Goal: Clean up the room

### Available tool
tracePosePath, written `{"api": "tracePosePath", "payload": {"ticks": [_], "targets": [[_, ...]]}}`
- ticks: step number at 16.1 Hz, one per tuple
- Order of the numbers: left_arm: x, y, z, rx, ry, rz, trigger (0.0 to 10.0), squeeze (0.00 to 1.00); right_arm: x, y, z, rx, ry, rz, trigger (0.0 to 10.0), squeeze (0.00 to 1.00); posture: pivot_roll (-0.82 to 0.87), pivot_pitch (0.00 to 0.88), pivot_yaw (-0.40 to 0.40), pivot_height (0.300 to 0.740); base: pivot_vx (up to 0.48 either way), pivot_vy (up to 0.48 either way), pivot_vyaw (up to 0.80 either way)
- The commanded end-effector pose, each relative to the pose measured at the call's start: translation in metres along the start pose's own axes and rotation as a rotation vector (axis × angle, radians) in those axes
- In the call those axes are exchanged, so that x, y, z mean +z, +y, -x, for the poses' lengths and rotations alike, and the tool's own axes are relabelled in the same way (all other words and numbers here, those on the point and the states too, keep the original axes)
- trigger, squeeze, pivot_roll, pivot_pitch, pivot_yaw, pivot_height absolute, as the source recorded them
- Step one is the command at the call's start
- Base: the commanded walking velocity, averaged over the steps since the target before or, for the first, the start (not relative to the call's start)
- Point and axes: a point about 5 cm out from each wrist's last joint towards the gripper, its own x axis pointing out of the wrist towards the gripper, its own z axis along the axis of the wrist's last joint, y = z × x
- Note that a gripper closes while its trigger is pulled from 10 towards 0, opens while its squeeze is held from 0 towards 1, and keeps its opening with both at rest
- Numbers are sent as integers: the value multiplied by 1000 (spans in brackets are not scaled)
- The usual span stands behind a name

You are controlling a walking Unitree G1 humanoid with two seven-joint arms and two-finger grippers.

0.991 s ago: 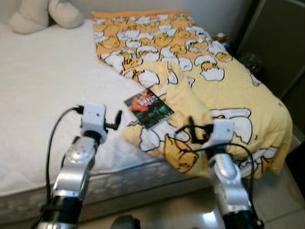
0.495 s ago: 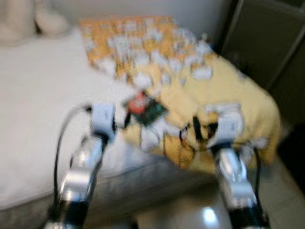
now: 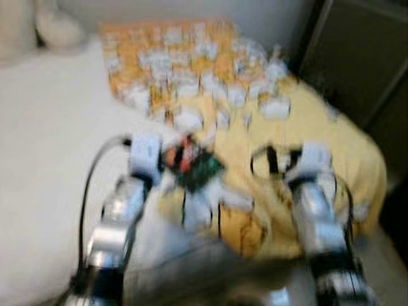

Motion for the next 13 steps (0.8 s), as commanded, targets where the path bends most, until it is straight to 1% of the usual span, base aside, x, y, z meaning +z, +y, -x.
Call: {"api": "tracePosePath", "payload": {"ticks": [1, 2, 3, 5, 7, 8, 9, 11, 13], "targets": [[0, 12, 4, 43, 12, -8, 10000, 0, -2, 12, -8, 66, 49, -64, 10000, 0, 113, 0, 11, 710, 0, 0, 0], [0, 14, 7, 46, 13, -11, 10000, 0, -2, 14, -12, 101, 82, -92, 10000, 0, 122, 4, 12, 710, 0, 0, 0], [1, 17, 9, 53, 15, -14, 10000, 0, -1, 15, -15, 109, 92, -95, 10000, 0, 138, 16, 13, 710, 0, 0, 0], [3, 21, 16, 59, 20, -12, 10000, 0, -3, 18, -21, 129, 130, -143, 10000, 0, 175, 49, 15, 710, 0, 0, 0], [9, 24, 24, 52, 15, -11, 10000, 0, -7, 22, -24, 142, 159, -157, 10000, 0, 217, 84, 20, 710, 0, 0, 0], [13, 25, 30, 28, 19, -4, 10000, 0, -11, 23, -25, 136, 180, -164, 10000, 0, 252, 113, 25, 710, 0, 0, 0], [17, 21, 38, -39, 39, 19, 10000, 0, -18, 23, -24, 119, 210, -169, 10000, 0, 276, 137, 33, 710, 0, 0, 0], [17, 15, 45, -97, 74, 40, 10000, 0, -23, 21, -23, 105, 233, -170, 10000, 0, 297, 158, 41, 710, 0, 0, 0], [21, -1, 60, -178, 90, 86, 10000, 0, -29, 16, -21, 75, 262, -135, 10000, 0, 315, 204, 49, 710, 0, 0, 0]]}}
